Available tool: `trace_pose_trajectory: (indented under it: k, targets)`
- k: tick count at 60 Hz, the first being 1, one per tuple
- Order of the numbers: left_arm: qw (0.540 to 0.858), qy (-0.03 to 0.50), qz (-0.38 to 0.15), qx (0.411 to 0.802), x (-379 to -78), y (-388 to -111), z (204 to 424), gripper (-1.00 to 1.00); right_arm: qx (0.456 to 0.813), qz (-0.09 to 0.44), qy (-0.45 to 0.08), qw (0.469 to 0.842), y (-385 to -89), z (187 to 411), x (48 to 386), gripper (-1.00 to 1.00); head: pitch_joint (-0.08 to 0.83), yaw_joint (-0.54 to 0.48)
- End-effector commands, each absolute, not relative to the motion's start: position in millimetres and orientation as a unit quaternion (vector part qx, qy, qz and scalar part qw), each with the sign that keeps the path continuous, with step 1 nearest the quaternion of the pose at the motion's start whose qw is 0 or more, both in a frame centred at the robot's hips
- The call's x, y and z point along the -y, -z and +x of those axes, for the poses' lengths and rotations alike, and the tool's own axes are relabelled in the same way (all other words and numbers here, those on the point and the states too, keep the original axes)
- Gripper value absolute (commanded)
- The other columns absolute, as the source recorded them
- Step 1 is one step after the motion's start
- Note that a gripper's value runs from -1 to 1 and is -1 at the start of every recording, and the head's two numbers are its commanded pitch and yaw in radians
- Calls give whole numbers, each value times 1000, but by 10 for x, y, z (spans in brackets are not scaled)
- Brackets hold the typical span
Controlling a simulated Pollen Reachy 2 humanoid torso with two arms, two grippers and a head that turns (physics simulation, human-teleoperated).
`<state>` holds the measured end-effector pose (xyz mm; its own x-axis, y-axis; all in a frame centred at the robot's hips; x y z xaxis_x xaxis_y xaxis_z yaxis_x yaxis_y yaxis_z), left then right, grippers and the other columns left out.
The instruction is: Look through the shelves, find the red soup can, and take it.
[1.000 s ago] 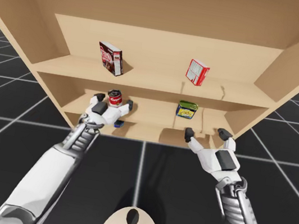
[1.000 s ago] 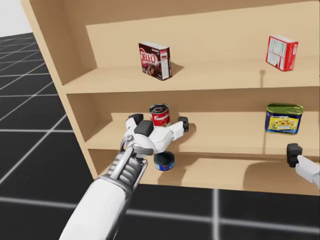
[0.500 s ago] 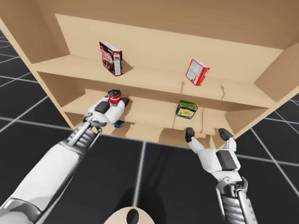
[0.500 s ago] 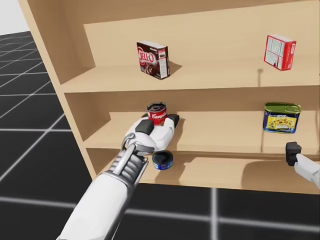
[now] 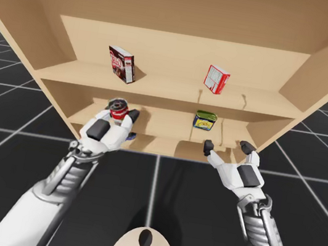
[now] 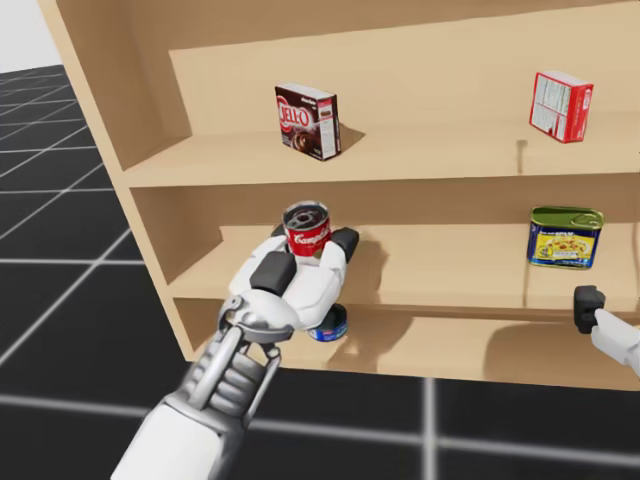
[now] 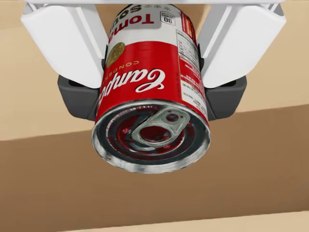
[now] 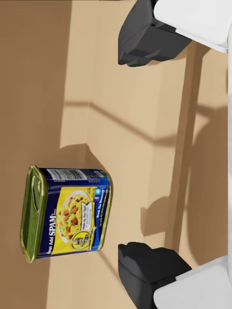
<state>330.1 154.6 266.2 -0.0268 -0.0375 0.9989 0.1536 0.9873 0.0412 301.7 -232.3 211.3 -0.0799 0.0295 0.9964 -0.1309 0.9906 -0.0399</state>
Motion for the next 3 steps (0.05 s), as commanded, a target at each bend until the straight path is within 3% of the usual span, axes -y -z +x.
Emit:
trace_pose_trajectory:
  k: [1,3]
  targets:
    - [673,88,-58,732,-1586,-2781,2904,1000,730,34,-56,680,-2114,3008,2320,-1000,413,230]
    - [671,95,-63,732,-1655,-2756,2812,1000,728,30,-52,683,-2119,3003,2339,-1000,414,230]
